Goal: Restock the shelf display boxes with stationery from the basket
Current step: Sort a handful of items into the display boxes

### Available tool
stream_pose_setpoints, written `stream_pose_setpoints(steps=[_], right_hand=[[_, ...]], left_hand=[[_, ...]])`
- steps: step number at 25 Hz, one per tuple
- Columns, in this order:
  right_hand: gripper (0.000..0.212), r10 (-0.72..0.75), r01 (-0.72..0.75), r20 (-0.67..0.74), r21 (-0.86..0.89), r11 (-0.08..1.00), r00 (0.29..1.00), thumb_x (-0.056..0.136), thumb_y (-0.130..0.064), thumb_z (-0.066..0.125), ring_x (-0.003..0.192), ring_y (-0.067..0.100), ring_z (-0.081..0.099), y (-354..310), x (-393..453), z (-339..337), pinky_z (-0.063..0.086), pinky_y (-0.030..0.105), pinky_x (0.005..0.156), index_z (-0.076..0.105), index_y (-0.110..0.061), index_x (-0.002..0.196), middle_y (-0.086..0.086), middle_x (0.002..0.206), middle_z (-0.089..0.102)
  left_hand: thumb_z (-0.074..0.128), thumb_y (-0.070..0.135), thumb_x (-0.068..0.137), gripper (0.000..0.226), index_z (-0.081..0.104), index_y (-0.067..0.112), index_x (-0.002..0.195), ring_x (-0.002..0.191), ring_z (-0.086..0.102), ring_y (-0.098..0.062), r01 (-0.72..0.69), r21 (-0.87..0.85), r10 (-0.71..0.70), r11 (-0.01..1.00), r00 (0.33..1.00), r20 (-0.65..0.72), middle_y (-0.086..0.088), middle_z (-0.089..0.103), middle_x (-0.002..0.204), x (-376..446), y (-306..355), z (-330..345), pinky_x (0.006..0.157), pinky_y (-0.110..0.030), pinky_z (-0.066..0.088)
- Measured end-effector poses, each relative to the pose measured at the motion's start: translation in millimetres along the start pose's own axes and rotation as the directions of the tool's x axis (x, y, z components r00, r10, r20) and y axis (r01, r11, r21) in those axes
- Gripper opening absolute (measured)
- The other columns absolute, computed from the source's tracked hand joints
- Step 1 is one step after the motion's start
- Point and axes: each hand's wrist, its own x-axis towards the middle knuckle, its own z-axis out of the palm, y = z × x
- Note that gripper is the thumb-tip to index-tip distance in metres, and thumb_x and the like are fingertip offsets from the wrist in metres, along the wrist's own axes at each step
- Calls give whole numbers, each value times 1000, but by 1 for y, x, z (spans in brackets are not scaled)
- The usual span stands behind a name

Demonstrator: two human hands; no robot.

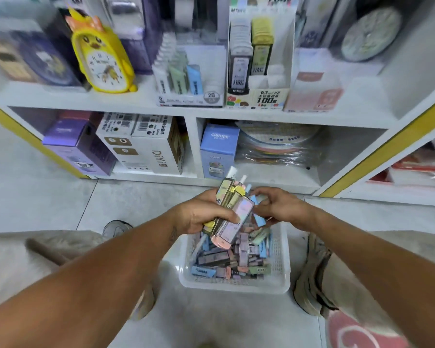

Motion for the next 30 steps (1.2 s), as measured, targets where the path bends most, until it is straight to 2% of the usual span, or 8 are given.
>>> stream_pose_setpoints(steps=[4, 9, 14, 17, 20, 24, 27, 30], right_hand=[[14, -198, 175, -119, -180, 968, 973, 92, -9, 68, 79, 23, 69, -77, -41, -16, 58, 32, 71, 66, -3, 104, 16, 93, 75], [7, -471, 386, -257, -320, 865, 844, 85, -6, 76, 61, 14, 59, -181, -89, -35, 51, 29, 60, 70, -3, 86, 9, 74, 66], [10, -579, 544, -354, -201, 814, 735, 90, 10, 64, 54, 15, 68, -265, -102, -48, 58, 26, 55, 61, 3, 96, 13, 71, 60], [5, -567, 557, -373, -146, 817, 734, 93, 9, 61, 61, 25, 69, -288, -87, -50, 60, 30, 63, 61, 6, 97, 14, 66, 59], [2, -598, 572, -392, -195, 797, 699, 92, 5, 65, 66, 29, 70, -303, -67, -52, 60, 32, 67, 64, 6, 94, 18, 74, 68], [18, -625, 592, -385, -216, 777, 679, 89, 3, 69, 68, 26, 72, -310, -41, -48, 62, 36, 75, 67, -10, 77, 11, 79, 69], [7, -699, 479, -312, -548, 686, 643, 88, -14, 74, 80, 23, 71, -310, -24, -45, 56, 31, 77, 72, -15, 81, 4, 82, 73], [14, -781, 288, -142, -877, 384, 608, 93, -9, 60, 92, 27, 61, -311, -12, -47, 52, 36, 81, 68, -15, 102, 9, 100, 67]], left_hand=[[68, -15, 79, 38, 69, 7, 110, 93, 71, -37, -102, -34, 103, 994, 994, 20, -25, 70, 109, -54, 70, 11, 77, -45, 61], [68, -14, 77, 39, 67, -3, 114, 101, 67, -42, -212, -50, 200, 976, 965, -169, -29, 68, 109, -109, 152, 12, 92, -57, 53], [60, -4, 88, 7, 65, 0, 90, 54, 68, -27, -214, -162, 163, 963, 946, -282, -23, 67, 83, -144, 217, -5, 44, -34, 55], [51, 0, 94, 15, 59, 1, 82, 40, 61, -24, -225, -210, 153, 952, 938, -311, -21, 62, 74, -146, 238, -22, 34, -26, 48], [54, 1, 93, 13, 64, -1, 84, 49, 68, -23, -257, -207, 165, 944, 911, -379, -17, 69, 64, -141, 249, -43, 52, -37, 59], [57, 1, 92, 13, 64, 0, 81, 48, 68, -22, -287, -228, 169, 931, 889, -426, -14, 69, 59, -132, 253, -68, 49, -35, 58], [57, 1, 92, 13, 63, 2, 81, 48, 67, -22, -304, -249, 170, 920, 879, -446, -13, 69, 59, -127, 257, -77, 46, -36, 57], [57, 0, 92, 11, 62, 2, 82, 48, 68, -23, -306, -254, 165, 917, 874, -457, -14, 69, 60, -124, 258, -81, 44, -36, 58]])
